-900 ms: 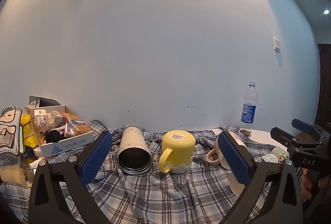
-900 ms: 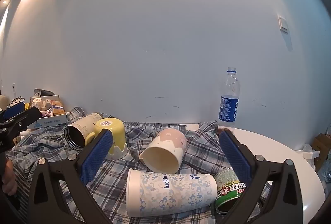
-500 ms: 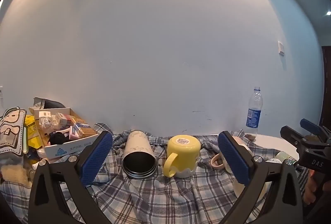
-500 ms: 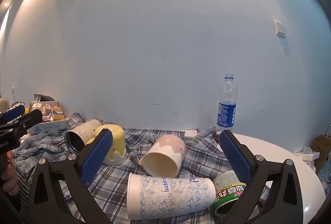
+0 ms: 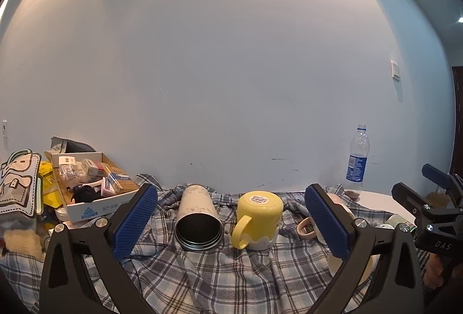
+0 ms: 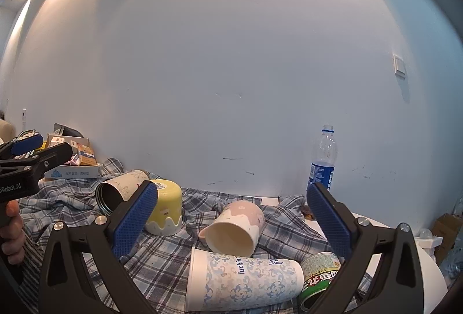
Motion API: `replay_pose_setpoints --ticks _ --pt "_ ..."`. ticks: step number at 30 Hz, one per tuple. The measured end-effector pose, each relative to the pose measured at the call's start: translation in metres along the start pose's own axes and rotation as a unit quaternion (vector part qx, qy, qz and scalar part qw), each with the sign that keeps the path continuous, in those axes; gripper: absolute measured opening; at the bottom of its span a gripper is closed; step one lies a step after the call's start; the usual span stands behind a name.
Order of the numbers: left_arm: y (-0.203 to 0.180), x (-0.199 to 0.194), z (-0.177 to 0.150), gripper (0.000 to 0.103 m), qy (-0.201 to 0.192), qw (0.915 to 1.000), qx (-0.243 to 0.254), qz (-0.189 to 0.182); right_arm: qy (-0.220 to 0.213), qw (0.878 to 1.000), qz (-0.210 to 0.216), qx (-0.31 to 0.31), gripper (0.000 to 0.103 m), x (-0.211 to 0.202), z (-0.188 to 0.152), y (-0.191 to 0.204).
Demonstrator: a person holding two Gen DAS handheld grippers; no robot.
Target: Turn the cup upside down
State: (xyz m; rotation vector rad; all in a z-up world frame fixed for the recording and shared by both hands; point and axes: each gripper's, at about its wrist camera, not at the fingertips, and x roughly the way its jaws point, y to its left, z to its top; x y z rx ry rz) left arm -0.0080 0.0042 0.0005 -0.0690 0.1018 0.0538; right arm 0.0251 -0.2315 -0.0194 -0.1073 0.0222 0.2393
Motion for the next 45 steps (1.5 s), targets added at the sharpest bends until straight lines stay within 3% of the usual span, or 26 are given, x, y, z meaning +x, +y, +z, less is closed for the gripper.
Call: replay_pose_setpoints --ticks 9,45 --pt "-0.008 -0.007 0.001 0.103 -0.011 0.9994 0.017 -0.027 0.014 1.0 0.013 0.009 0.103 0.003 -0.003 -0.004" --pt "-0.012 -0.003 -0.001 0.103 -0.003 0.9991 0.032 -0.026 0.02 1.0 0.003 0.009 0.103 0.005 -0.004 -0.004"
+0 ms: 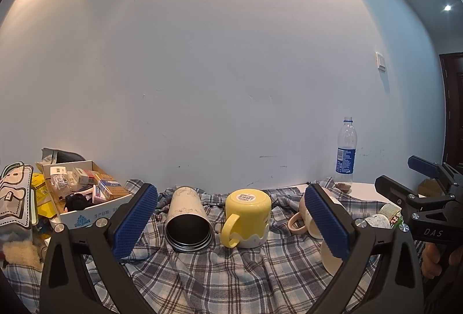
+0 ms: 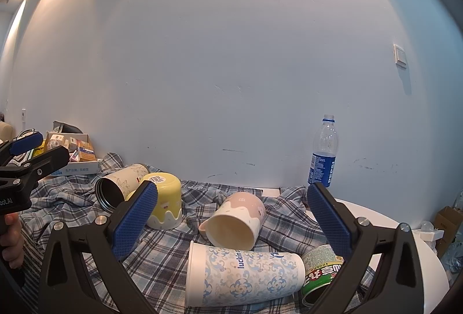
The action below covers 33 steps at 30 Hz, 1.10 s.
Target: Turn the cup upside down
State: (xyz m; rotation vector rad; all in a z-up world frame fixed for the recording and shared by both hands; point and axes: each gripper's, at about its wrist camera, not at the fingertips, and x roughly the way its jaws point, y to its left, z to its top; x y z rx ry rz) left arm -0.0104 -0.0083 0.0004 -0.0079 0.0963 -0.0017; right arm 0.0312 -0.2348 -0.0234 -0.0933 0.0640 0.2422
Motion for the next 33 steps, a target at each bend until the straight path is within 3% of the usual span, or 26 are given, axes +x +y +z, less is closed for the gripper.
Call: replay_pose_setpoints --ticks 33 --pt "0.0001 0.0008 -0.001 0.103 0.0 1.0 0.001 0.0 0.005 1.0 -0.003 0.001 0.103 0.0017 -0.0018 -0.0009"
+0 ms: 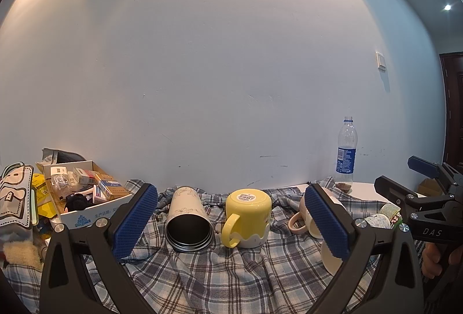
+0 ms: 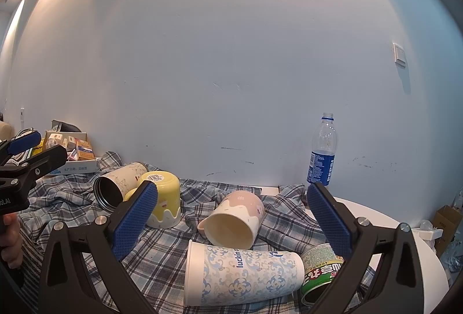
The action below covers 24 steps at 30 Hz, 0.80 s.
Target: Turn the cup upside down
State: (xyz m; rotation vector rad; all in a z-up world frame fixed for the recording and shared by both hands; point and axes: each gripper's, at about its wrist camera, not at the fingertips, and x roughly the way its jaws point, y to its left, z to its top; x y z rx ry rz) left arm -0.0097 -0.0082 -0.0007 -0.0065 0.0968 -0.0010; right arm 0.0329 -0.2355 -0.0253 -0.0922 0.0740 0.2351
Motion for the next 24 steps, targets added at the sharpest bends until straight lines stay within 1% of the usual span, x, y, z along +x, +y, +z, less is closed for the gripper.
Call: replay_pose_setpoints --ticks 13,21,24 --pt "0.0004 0.0 -0.0005 0.103 0.001 1.0 0.001 0.0 0.0 1.0 0.0 0.0 0.103 0.0005 -0.0007 -0.0002" --pt "0.0006 0.0001 -0.0004 0.103 0.0 1.0 0.001 0.0 0.019 1.0 -0.002 -0.012 0.103 0.0044 -0.0013 0.0027" --pt "0.001 -0.0004 -0.0007 0.103 0.0 1.0 0.001 0.0 0.034 0.999 -0.006 -0.016 0.103 0.0082 0.0033 -0.001"
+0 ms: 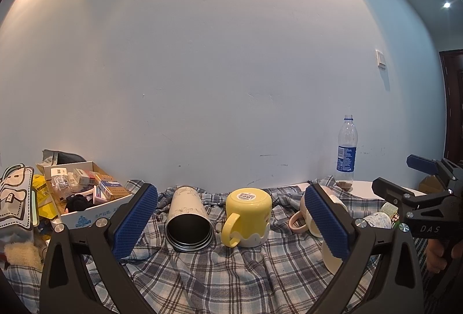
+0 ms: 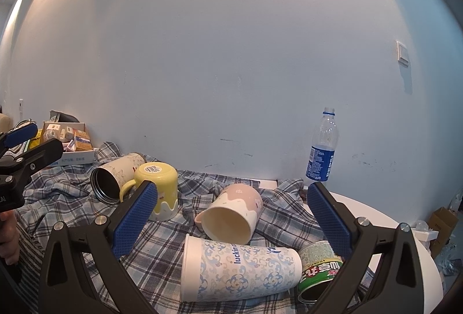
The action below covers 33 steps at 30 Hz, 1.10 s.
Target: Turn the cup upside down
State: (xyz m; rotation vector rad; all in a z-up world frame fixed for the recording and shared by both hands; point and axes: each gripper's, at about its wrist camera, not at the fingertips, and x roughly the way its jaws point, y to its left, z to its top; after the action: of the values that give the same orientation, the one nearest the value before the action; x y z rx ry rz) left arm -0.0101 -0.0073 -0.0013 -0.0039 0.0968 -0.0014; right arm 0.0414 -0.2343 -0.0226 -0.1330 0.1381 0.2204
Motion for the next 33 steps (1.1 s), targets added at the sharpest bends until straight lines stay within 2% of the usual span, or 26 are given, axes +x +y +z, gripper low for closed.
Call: replay_pose_setpoints --ticks 5,11,14,19,22,24,26,28,31,33 --pt "0.002 0.001 0.0 0.103 0.004 1.0 -0.001 -0.001 0.039 0.999 -0.017 -0.025 0.103 0.01 0.006 -0.005" --pt "0.003 0.002 -0.001 0.103 0.005 1.0 -0.001 -0.002 0.091 0.989 -0.031 -0.112 0.103 0.016 0.0 -0.004" --pt "0.002 0.002 0.0 0.103 0.005 1.0 0.003 -0.001 0.137 0.982 -0.009 -0.132 0.103 0.021 -0.002 -0.012" --pt "0.002 0.003 0.0 0.103 0.008 1.0 0.004 0.0 0.199 0.965 0.018 -0.17 0.103 0.037 -0.015 -0.013" --pt "0.002 0.006 0.0 0.103 0.016 0.9999 0.004 0.001 0.239 0.951 0.052 -0.191 0.103 0.05 -0.027 -0.005" --pt "0.002 0.007 -0.001 0.103 0.02 0.9998 0.003 0.001 0.253 0.942 0.07 -0.211 0.103 0.059 -0.032 0.001" --pt "0.003 0.008 -0.001 0.103 0.023 0.9997 0.002 0.001 0.254 0.939 0.083 -0.216 0.103 0.065 -0.03 0.003" --pt "0.001 0.008 -0.001 0.103 0.023 0.9997 0.004 0.001 0.276 0.925 0.119 -0.23 0.103 0.073 -0.032 0.006" --pt "-0.001 0.008 -0.001 0.103 0.023 0.9997 0.008 -0.001 0.295 0.905 0.133 -0.276 0.103 0.083 -0.04 0.014" --pt "-0.003 0.009 -0.002 0.103 0.024 0.9997 0.01 -0.002 0.307 0.898 0.142 -0.282 0.103 0.09 -0.044 0.015"
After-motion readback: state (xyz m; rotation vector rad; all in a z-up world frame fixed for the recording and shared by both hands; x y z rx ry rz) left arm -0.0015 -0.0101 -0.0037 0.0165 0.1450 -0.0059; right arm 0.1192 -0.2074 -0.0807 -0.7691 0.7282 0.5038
